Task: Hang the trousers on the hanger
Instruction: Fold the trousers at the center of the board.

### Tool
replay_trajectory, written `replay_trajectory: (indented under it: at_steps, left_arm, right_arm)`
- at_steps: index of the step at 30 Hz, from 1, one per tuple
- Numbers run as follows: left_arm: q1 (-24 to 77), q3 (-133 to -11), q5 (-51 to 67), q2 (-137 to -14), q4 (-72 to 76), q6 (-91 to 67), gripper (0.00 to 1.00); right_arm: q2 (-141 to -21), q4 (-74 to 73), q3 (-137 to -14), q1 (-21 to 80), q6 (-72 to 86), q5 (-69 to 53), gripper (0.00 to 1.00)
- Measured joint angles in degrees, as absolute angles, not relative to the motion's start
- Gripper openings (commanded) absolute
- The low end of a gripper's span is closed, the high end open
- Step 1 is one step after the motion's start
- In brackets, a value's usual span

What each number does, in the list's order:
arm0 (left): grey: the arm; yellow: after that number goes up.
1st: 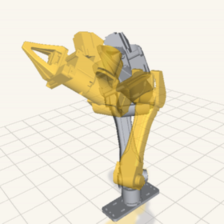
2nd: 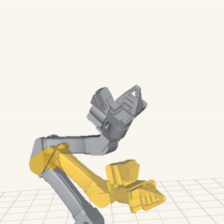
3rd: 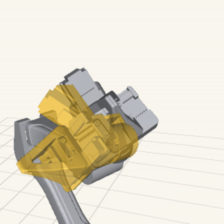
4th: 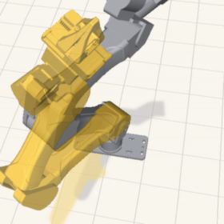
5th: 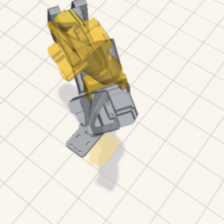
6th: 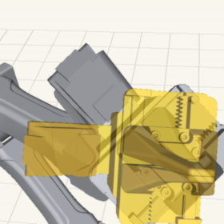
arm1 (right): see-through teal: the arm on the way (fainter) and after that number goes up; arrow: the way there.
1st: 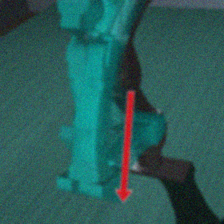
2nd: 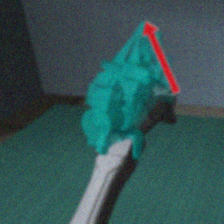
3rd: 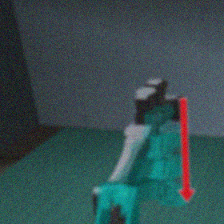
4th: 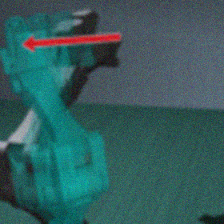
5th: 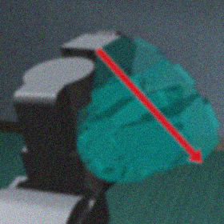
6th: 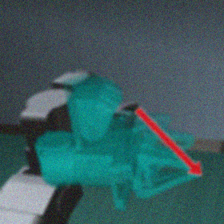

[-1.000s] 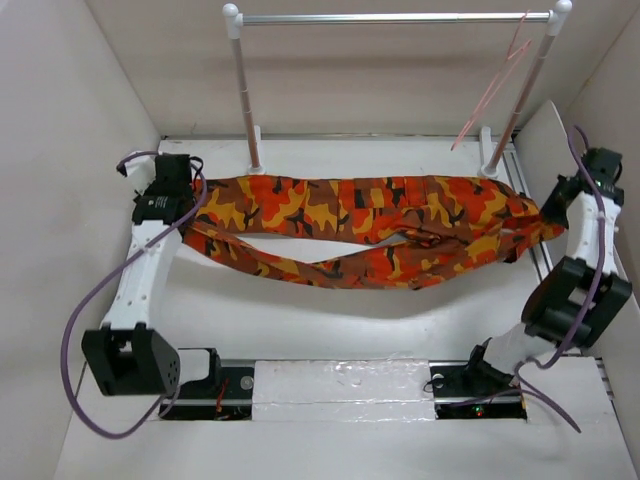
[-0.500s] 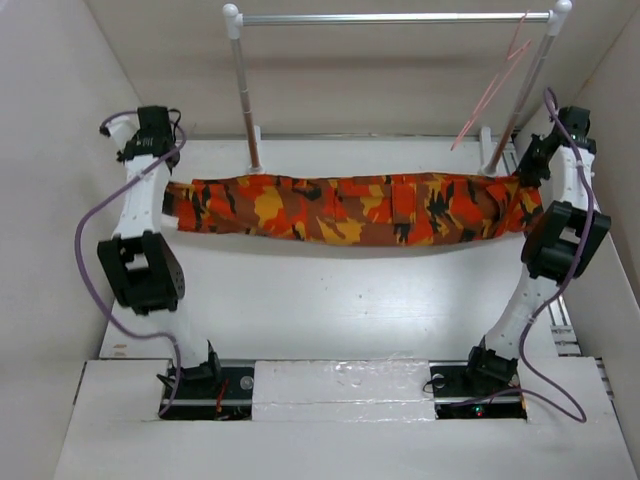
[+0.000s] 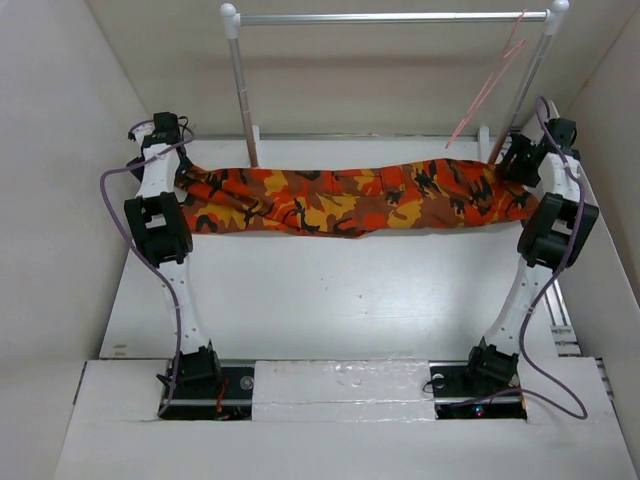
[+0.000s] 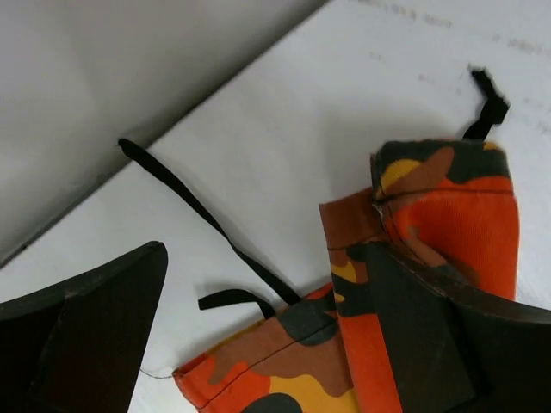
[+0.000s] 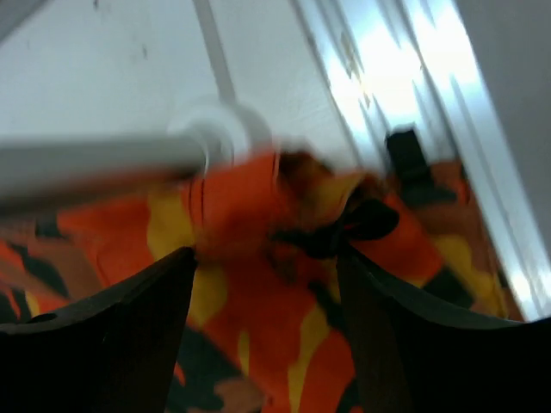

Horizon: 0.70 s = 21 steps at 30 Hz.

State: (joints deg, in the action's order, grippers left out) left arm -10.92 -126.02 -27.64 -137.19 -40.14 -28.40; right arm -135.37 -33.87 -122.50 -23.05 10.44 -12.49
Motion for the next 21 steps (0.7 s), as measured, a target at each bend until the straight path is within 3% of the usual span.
replay_trajectory:
  at_steps: [4,5,6,7,8,9,10,12,15,17,21]
  left_arm:
    - [-11.6,-118.4,-26.6,-129.9,-36.1,-29.2,0.84]
    - [-11.7,-115.3,-26.2,-126.8,-35.0,-29.6,0.8]
    - [-11.7,-112.3,-25.6,-123.7,-34.0,-30.1,0.65]
    - [-11.7,-109.7,-24.4,-120.6,-33.1,-30.9,0.57]
    - [-11.7,-107.0,-23.0,-117.6,-31.7,-31.7,0.43]
    - [-11.9,-104.8,-21.9,-115.4,-30.5,-32.5,0.35]
    - [-12.2,-102.7,-20.2,-113.3,-29.3,-33.3,0.29]
    - [-12.7,-98.9,-16.6,-111.2,-26.5,-34.7,0.26]
    - [-15.0,-95.4,-10.0,-112.8,-23.4,-36.8,0.39]
    - [-16.6,-94.8,-6.0,-116.0,-21.9,-37.7,0.49]
    - [-18.7,-95.6,-0.1,-123.3,-19.9,-38.5,0.52]
  right_arm:
    - [-124.4,-29.7,-106.3,-22.3,10.2,-13.1,0.66]
    - [-121.4,-29.1,-103.2,-22.0,10.0,-13.1,0.6]
    - [-118.3,-27.9,-100.3,-21.6,9.8,-13.1,0.49]
    - [-115.1,-26.4,-97.5,-21.3,9.4,-13.2,0.33]
    - [-112.2,-25.5,-95.4,-21.0,9.1,-13.1,0.1]
    - [-109.4,-24.3,-93.2,-20.7,9.0,-13.1,0.0]
    - [-106.4,-22.3,-90.7,-20.4,9.1,-13.0,0.0]
    - [-100.9,-19.2,-85.5,-19.9,9.2,-13.1,0.0]
    - [-95.1,-16.0,-78.7,-19.1,8.9,-14.1,0.08]
    - [-93.6,-15.5,-75.8,-18.2,8.2,-15.2,0.22]
    - [-92.6,-14.9,-70.2,-15.6,6.0,-19.2,0.33]
